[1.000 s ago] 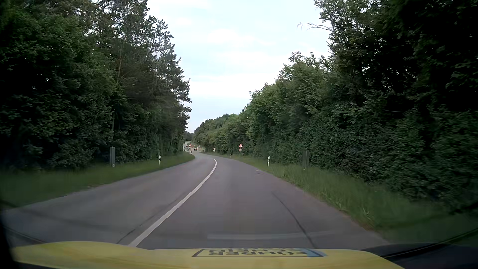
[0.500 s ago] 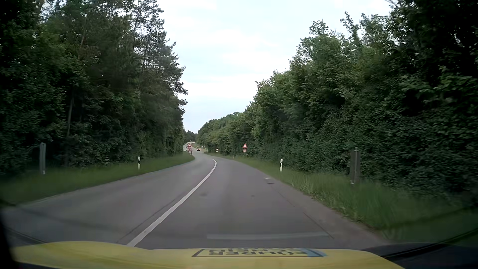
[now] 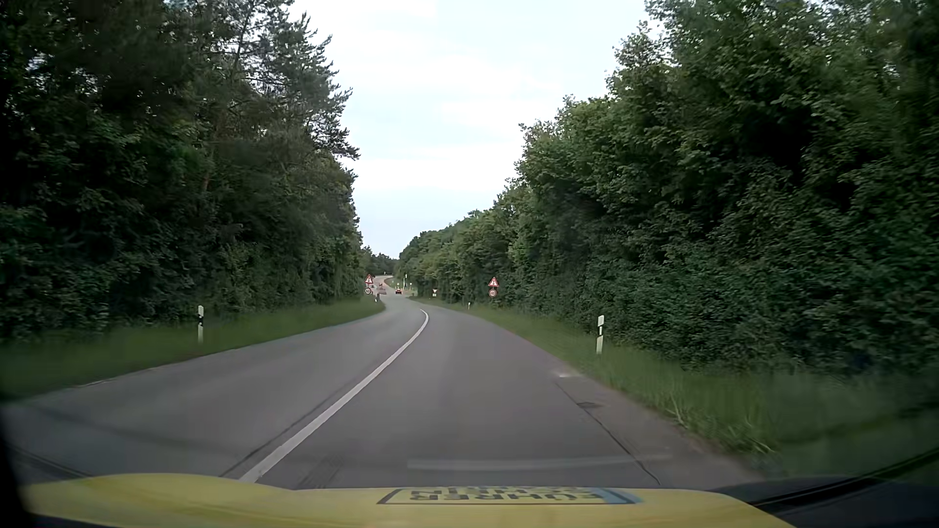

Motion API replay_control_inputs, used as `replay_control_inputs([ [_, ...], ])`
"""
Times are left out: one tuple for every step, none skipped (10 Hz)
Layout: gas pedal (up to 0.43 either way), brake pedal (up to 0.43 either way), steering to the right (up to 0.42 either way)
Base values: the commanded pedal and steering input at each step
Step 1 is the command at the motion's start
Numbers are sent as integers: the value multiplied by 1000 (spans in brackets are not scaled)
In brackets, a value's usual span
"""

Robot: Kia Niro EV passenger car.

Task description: Follow the waypoints while adhering to traffic rules and regulations

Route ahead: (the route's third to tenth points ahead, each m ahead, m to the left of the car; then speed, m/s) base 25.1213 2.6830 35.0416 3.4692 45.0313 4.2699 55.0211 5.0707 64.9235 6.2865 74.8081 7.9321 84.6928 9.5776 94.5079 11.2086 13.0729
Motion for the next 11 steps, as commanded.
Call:
replay_control_inputs([
  [59, 0, -13],
  [59, 0, -13],
  [59, 0, -13],
  [59, 0, -13],
  [59, 0, -13],
  [59, 0, -10],
  [59, 0, -8],
  [59, 0, -8],
  [59, 0, -8],
  [59, 0, -8],
  [59, 0, -9],
])
